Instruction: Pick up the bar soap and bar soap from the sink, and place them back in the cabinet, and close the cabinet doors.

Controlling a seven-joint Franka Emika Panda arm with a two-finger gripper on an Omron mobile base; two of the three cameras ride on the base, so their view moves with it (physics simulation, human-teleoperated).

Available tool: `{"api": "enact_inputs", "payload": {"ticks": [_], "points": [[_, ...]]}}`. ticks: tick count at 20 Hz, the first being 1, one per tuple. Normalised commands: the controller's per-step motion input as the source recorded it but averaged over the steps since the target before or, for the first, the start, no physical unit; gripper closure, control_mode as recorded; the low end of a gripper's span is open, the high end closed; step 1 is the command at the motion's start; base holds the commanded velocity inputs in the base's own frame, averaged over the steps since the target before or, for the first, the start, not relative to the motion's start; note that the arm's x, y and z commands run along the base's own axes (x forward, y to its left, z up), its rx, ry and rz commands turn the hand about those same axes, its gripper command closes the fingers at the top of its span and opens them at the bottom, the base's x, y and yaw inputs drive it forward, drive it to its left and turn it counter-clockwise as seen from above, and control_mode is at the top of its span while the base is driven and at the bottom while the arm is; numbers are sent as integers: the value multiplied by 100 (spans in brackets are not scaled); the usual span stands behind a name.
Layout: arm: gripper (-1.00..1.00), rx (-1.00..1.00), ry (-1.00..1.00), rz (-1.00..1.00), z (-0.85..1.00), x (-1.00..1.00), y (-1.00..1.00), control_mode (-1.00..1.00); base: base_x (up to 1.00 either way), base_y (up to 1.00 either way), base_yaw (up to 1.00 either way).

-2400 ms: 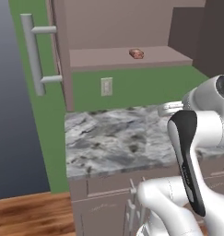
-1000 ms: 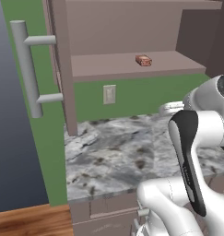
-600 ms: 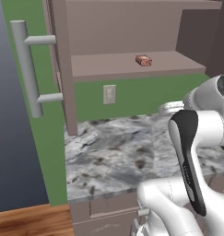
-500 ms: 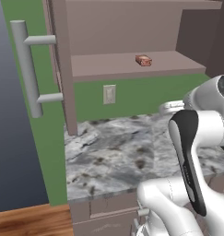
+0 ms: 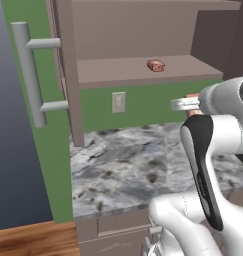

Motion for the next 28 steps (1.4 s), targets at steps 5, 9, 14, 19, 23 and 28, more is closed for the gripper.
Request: {"api": "enact_inputs", "payload": {"ticks": [5,9,14,19,23,28], "points": [[100,0,-11,0,33,21,16,-100,0,0,0],[100,-2,-17,0,3,6,7,-100,0,0,0],[100,-1,-15,0,16,0,7,-100,0,0,0],[100,0,-12,0,33,11,6,-100,0,0,0],[100,0,-7,0,42,29,14,-100,0,0,0],[100,0,0,0,48,44,10,-100,0,0,0]]}}
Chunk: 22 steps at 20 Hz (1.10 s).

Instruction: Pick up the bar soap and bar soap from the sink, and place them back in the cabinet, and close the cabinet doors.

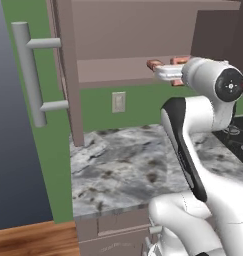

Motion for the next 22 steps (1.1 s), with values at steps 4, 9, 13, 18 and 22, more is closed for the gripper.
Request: {"api": "enact_inputs", "payload": {"ticks": [4,9,13,18,22], "points": [[100,0,4,0,39,42,16,-100,0,0,0],[100,0,4,2,4,35,9,-100,0,0,0],[100,0,3,1,0,40,10,-100,0,0,0],[100,0,4,2,0,49,10,-100,0,0,0],[100,-2,1,4,-1,54,11,-100,0,0,0]]}}
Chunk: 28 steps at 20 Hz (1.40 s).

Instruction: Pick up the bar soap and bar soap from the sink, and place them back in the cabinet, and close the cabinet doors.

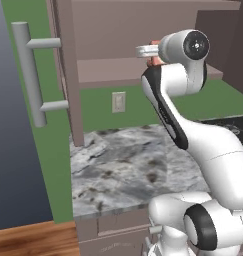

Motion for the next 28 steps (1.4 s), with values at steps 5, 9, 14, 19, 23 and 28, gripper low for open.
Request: {"api": "enact_inputs", "payload": {"ticks": [5,9,14,19,23,28], "points": [[100,0,8,5,-3,37,11,-100,0,0,0],[100,0,4,5,-21,26,8,-100,0,0,0],[100,0,0,4,-23,22,2,-100,0,0,0],[100,0,0,1,-28,24,1,-100,0,0,0],[100,0,0,0,-18,31,5,-100,0,0,0],[100,0,1,0,-8,36,10,-100,0,0,0]]}}
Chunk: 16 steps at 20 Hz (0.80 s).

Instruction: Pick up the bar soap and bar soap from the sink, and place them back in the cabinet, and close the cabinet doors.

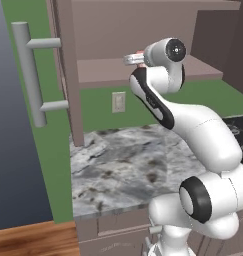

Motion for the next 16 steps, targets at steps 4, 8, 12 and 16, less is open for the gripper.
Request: {"api": "enact_inputs", "payload": {"ticks": [4,8,12,16], "points": [[100,0,1,1,-8,29,4,-100,0,0,0],[100,0,1,0,-3,31,0,-100,0,0,0],[100,0,0,0,-12,31,0,-100,0,0,0],[100,0,0,0,-17,26,0,-100,0,0,0]]}}
